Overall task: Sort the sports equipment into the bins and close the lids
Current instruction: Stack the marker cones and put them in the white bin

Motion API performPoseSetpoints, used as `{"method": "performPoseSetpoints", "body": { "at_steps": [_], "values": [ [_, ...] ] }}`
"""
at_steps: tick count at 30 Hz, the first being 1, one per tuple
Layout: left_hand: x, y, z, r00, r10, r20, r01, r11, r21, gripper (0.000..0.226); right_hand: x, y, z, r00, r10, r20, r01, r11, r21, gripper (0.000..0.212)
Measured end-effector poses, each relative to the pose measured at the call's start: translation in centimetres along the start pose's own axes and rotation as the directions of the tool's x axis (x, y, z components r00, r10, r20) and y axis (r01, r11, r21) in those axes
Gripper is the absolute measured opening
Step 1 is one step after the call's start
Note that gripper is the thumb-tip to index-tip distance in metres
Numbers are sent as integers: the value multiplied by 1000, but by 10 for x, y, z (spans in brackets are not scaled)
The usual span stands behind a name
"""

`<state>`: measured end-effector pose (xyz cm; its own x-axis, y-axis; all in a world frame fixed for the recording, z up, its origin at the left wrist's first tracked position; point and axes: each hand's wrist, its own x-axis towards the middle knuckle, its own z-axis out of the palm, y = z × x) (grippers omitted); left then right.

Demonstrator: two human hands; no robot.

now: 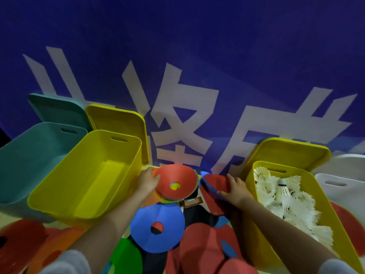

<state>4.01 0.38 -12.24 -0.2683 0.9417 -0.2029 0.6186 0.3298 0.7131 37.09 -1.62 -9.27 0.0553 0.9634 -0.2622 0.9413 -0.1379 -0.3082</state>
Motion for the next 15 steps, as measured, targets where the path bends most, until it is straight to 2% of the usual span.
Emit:
{"method": "performPoseSetpoints", "body": {
  "at_steps": [4, 7, 10, 15],
  "values": [
    [23, 2, 20, 1000, -17, 16, 15, 994, 105, 55, 7, -2, 4, 999, 16, 41, -17, 1000, 24, 91],
    [32, -1, 28, 1000, -14, -9, 15, 988, 153, 51, 5, -6, 3, 998, -58, 36, 59, 998, -28, 88],
    [34, -3, 31, 999, 32, -41, -24, 983, 180, 42, 4, -12, 5, 992, -115, 47, 119, 988, -101, 96],
    [18, 7, 35, 988, 104, -112, -91, 989, 116, 39, 9, -17, 9, 996, -43, 75, 46, 998, -36, 101]
  ]
}}
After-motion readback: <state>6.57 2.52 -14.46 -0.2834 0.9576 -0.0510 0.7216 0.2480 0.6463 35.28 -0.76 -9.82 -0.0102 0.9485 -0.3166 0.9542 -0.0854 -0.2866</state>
